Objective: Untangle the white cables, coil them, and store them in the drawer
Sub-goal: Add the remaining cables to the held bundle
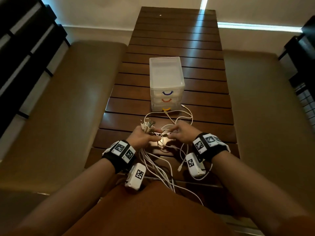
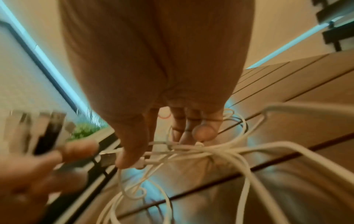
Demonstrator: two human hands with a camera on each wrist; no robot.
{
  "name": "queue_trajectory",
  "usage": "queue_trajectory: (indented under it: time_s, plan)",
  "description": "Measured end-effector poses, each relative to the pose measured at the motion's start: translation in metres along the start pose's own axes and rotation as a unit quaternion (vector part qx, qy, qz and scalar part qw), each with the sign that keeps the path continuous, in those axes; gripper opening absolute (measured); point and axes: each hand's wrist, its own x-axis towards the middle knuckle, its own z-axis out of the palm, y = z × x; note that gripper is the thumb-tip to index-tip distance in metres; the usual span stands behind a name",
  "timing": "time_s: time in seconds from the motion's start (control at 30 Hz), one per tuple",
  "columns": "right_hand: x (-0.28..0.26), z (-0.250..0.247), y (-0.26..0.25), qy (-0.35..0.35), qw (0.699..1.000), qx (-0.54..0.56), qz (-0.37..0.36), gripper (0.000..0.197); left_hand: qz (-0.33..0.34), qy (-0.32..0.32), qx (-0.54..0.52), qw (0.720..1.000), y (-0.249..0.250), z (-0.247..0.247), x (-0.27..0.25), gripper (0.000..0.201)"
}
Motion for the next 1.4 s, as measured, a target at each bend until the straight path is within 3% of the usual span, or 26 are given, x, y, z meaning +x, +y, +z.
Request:
queue_trajectory:
  time_s: [0.1, 0.27, 0.4, 0.5, 0.57, 0.63, 0.7, 0.8, 0.93, 1.07, 1.23, 1.4]
  plan:
    - [-0.008, -0.013, -0.009, -0.021, 0.996, 0.08, -0.013, 0.012, 0.036, 0.007, -0.025, 0.999, -0.001, 0.007, 0.005, 0.032]
    - [-0.014, -0.015, -0.006, -0.003, 0.992, 0.12, -0.039, 0.009, 0.111, -0.003, -0.078, 0.991, 0.014, 0.019, 0.002, 0.018]
    - [-0.019, -0.018, 0.0, -0.001, 0.994, 0.111, -0.024, 0.016, 0.132, 0.042, -0.11, 0.984, 0.024, 0.024, -0.003, 0.014]
    - [-0.025, -0.016, -0.001, 0.148, 0.988, 0.006, 0.038, 0.055, 0.104, 0.066, -0.17, 0.978, 0.03, 0.028, -0.003, 0.015]
    - [-0.033, -0.016, -0.01, 0.219, 0.976, -0.013, 0.001, 0.056, 0.106, 0.06, -0.195, 0.973, 0.033, 0.031, -0.003, 0.011]
    - [-0.036, -0.016, -0.022, 0.183, 0.981, 0.024, -0.055, 0.033, 0.115, 0.043, -0.225, 0.967, 0.037, 0.034, -0.005, 0.011]
    - [-0.035, -0.012, -0.025, 0.099, 0.992, 0.043, -0.072, 0.013, 0.108, 0.028, -0.248, 0.962, 0.039, 0.036, -0.007, 0.016]
    - [-0.032, -0.006, -0.006, 0.033, 0.997, 0.062, -0.016, 0.021, 0.105, 0.007, -0.274, 0.956, 0.043, 0.035, -0.01, 0.012]
    - [-0.034, -0.013, 0.02, 0.076, 0.993, 0.087, 0.023, 0.023, 0.103, -0.006, -0.313, 0.944, 0.043, 0.034, -0.013, 0.012]
    - [-0.041, -0.017, 0.006, 0.081, 0.99, 0.116, -0.022, 0.029, 0.092, -0.075, -0.365, 0.923, 0.046, 0.034, -0.012, 0.027]
    - [-0.047, -0.008, 0.006, 0.111, 0.99, 0.086, -0.025, 0.034, 0.087, -0.105, -0.395, 0.908, 0.05, 0.037, -0.013, 0.025]
    - [-0.049, -0.005, 0.013, 0.079, 0.993, 0.082, -0.003, 0.031, 0.057, -0.111, -0.43, 0.894, 0.048, 0.034, -0.011, 0.025]
